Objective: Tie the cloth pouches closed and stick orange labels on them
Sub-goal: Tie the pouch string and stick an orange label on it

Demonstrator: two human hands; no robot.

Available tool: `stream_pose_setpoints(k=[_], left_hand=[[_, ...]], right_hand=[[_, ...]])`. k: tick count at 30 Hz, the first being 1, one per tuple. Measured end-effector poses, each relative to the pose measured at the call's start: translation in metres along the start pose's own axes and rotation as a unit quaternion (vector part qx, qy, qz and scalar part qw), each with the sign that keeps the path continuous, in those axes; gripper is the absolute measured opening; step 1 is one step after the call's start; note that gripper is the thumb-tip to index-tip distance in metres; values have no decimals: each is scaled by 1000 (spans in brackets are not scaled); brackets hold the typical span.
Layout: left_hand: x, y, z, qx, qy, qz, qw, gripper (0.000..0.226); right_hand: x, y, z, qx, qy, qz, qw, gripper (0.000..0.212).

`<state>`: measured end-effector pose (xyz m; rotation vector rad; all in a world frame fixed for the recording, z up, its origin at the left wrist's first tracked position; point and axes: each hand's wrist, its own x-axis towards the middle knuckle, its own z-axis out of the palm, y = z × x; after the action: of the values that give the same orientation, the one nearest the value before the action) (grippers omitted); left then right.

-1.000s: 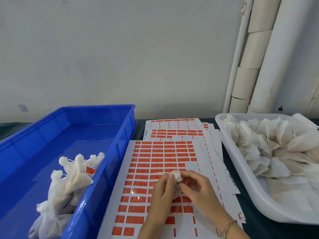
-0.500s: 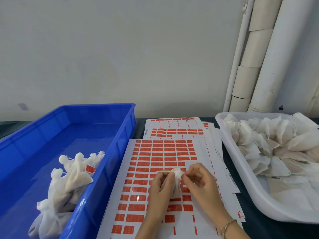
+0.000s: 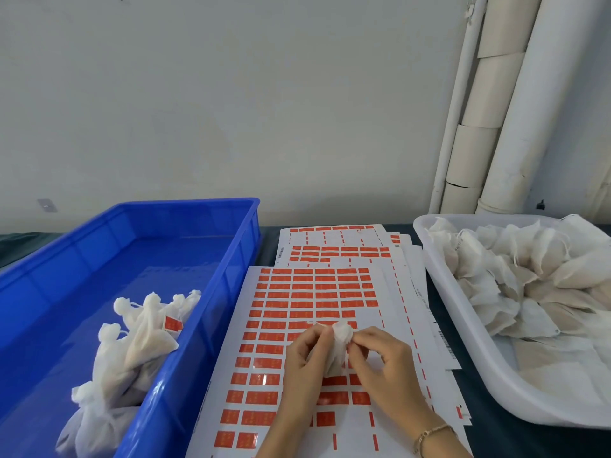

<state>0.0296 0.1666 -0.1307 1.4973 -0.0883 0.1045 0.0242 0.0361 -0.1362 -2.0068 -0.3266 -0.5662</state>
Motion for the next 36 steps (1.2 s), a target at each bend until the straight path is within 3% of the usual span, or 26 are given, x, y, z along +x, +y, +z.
stream_pose_setpoints(k=[3,9,13,18,22,36], left_hand=[[-2,4,0,-5,-25,19,999,25],[-4,7,1,17,-46,55,997,25],[-4,4,-1,3,-27,30,999,22],[-4,5,-2,7,-21,36,999,22],[-4,7,-1,14,-18,45,999,9],[-6,8,1,32,-7,53,998,11]], right_hand=[[1,-2,-1,44,-3,33,998,20],[2,-8,-6,65,39,17,997,16],[1,-5,-6,17,48,-43,998,31],[0,-5,-6,-28,71,-101,992,23],[0,-2,-6,-41,70,-119,989,23],[-1,1,-4,-67,80,-70,992,17]])
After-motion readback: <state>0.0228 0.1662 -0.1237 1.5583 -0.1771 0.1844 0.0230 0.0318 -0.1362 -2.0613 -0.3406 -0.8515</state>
